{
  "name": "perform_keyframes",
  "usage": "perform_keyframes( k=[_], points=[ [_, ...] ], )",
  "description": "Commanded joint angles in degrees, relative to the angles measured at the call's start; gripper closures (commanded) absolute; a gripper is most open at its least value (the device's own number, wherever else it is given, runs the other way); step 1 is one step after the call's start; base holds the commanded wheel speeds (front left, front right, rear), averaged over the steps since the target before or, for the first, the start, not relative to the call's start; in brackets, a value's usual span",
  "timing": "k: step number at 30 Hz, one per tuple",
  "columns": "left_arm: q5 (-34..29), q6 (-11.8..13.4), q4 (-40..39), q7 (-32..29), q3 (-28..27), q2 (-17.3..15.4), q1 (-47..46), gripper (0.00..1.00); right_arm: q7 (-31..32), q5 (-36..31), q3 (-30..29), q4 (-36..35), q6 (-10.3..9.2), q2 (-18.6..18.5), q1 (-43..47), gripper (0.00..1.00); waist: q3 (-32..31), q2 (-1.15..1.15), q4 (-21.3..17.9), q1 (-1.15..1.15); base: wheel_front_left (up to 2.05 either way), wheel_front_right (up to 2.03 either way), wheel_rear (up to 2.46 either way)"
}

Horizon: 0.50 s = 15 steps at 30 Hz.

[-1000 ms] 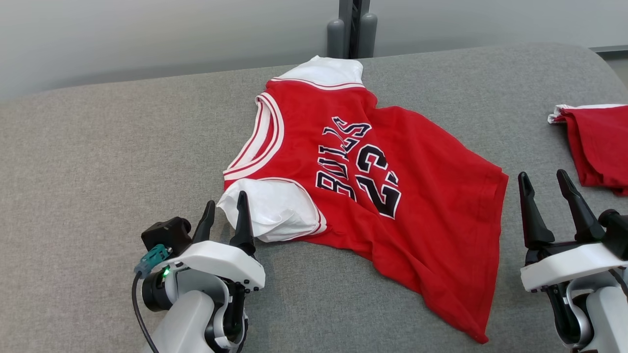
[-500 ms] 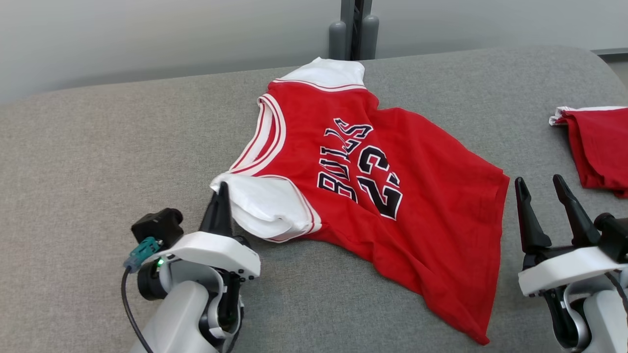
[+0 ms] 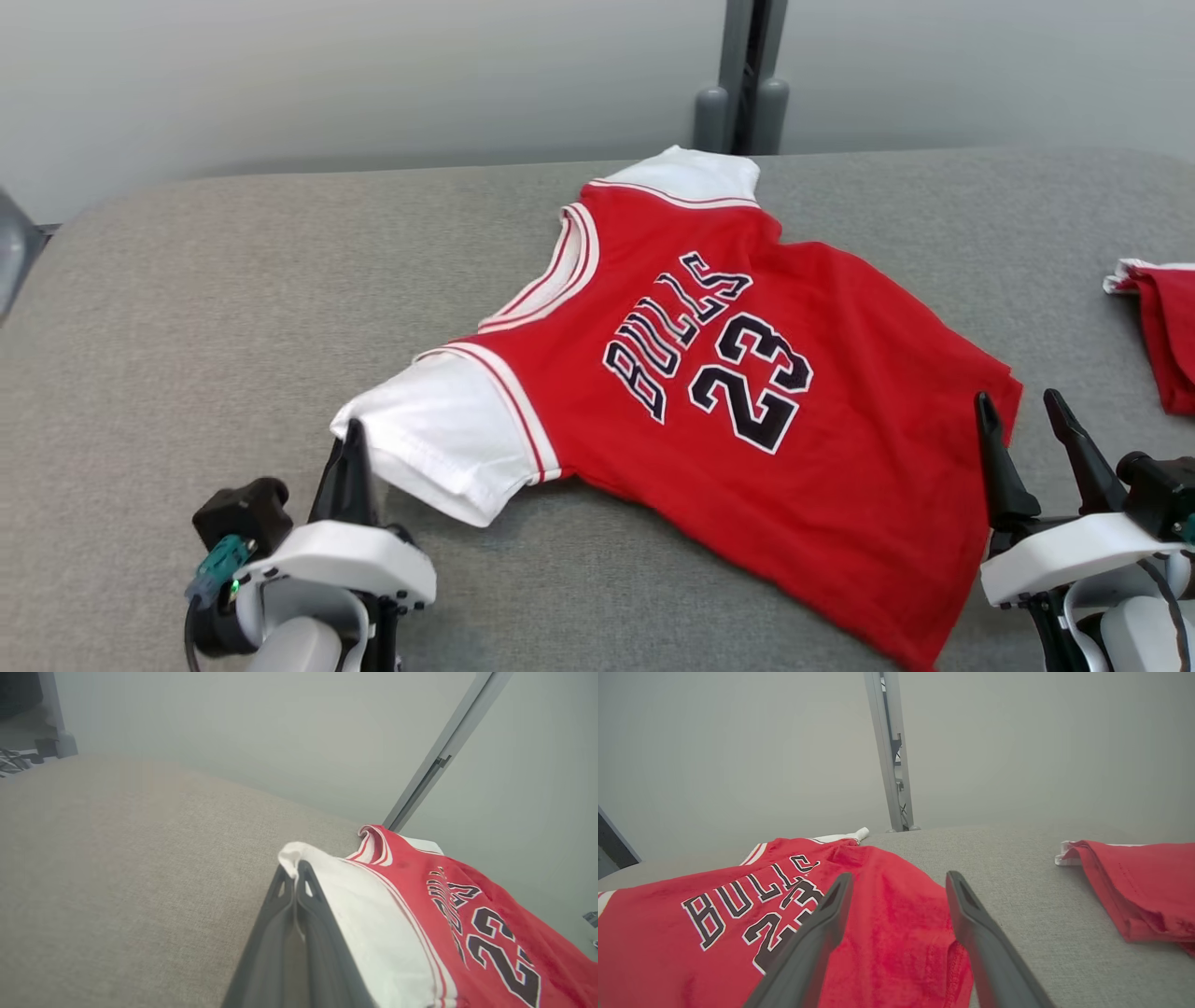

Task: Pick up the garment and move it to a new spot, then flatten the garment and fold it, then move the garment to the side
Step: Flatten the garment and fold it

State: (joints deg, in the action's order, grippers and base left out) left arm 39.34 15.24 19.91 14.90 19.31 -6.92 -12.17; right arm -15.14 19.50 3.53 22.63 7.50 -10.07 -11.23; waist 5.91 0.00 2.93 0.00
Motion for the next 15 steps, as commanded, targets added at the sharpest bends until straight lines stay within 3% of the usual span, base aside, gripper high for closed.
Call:
perform_keyframes(
  k=[1,15],
  points=[
    [-0.2,0.6,-0.1,-0.1,-0.4,-0.8,0.9,1.00,0.0,-0.5,-0.3,0.2,-0.01,0.0,0.4,0.00,-0.8,0.00,1.2,0.00,0.00,0.00,0.00],
    [-0.9,6.7,2.0,-2.7,-1.7,-3.9,5.8,1.00,0.0,-0.8,-0.3,2.0,-0.01,0.9,0.4,0.00,-1.7,0.00,2.9,0.00,0.00,0.00,0.00]
  ],
)
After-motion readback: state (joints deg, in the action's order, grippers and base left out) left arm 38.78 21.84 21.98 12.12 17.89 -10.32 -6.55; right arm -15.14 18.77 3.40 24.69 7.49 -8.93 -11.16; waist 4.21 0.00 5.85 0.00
